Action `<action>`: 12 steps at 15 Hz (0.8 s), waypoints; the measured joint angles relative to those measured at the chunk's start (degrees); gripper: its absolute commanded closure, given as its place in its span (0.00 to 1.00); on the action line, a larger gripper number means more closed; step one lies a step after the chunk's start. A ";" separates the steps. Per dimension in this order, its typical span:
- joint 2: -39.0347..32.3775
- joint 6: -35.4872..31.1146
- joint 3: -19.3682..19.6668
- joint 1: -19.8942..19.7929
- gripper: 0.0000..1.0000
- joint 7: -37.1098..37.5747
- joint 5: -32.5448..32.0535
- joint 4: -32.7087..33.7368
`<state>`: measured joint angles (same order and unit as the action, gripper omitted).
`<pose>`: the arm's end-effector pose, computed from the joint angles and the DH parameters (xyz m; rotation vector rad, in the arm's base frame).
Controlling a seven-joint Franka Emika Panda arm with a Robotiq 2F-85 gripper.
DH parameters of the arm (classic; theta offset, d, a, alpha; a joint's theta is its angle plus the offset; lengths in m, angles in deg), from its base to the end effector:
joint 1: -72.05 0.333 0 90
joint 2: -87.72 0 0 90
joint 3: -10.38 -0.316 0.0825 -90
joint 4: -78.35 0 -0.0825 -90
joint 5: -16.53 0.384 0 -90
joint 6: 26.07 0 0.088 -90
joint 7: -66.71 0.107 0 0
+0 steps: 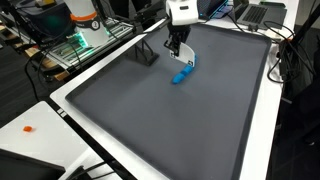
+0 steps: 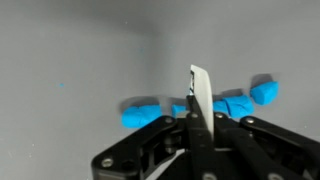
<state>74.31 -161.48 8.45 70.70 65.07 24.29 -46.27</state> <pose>0.5547 0.0072 0.2802 -3.0384 0.0922 0.0683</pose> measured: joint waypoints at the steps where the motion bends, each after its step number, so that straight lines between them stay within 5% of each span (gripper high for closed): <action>1: 1.26 0.25 0.00 0.01 0.99 1.22 1.14 -1.00; 12: 13.55 4.73 0.27 1.18 0.99 28.24 3.10 -12.29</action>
<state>87.86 -156.75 8.72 71.88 93.31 27.39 -58.56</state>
